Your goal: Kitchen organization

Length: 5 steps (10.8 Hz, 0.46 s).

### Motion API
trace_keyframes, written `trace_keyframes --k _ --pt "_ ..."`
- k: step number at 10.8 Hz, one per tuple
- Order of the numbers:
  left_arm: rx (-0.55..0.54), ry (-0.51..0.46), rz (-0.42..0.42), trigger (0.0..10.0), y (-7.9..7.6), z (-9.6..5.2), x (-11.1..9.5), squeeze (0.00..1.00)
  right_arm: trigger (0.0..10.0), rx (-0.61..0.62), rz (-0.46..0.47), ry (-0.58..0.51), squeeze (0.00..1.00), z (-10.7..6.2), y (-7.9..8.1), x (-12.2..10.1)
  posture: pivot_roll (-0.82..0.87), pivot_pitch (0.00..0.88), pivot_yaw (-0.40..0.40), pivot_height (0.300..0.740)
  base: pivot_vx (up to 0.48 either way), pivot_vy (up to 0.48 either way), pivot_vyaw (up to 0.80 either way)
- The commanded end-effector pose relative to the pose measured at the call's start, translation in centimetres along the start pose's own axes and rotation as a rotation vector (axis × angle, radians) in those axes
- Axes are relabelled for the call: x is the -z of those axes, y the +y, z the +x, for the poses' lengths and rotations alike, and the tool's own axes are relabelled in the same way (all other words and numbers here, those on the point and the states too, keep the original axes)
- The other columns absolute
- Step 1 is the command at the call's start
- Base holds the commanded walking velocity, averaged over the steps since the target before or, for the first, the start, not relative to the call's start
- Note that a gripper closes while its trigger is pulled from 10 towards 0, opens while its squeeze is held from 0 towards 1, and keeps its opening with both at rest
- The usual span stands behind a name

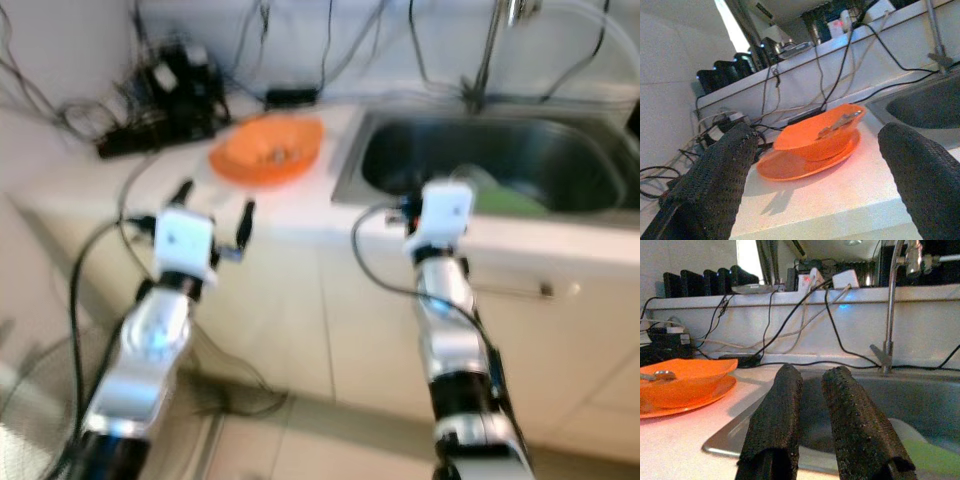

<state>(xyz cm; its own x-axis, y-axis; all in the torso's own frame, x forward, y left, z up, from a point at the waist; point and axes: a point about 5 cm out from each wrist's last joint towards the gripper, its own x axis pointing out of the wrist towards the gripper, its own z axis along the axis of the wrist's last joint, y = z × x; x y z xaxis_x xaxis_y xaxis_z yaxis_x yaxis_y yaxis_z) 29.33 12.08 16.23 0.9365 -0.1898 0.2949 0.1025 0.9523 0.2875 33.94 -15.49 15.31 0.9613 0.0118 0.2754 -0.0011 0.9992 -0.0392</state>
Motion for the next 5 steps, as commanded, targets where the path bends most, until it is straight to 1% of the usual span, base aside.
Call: trace_keyframes --k 1,2,5 --pt "-0.009 0.005 0.011 10.0 0.54 0.02 0.16 0.0 10.0 -0.015 0.013 -0.008 0.0 0.2 0.6 -0.25 0.09 0.0 0.069 0.74 0.0 0.0 0.0" --pt "-0.007 0.0 -0.003 10.0 0.41 0.01 0.08 0.0 10.0 -0.016 0.014 -0.007 0.0 0.17 0.61 -0.2 0.09 0.0 0.067 0.74 0.0 0.0 0.0" --pt "-0.024 0.018 0.0 10.0 0.69 0.23 0.28 0.0 10.0 -0.015 0.013 -0.007 0.0 0.2 0.57 -0.21 0.09 0.0 0.066 0.74 0.0 0.0 0.0"
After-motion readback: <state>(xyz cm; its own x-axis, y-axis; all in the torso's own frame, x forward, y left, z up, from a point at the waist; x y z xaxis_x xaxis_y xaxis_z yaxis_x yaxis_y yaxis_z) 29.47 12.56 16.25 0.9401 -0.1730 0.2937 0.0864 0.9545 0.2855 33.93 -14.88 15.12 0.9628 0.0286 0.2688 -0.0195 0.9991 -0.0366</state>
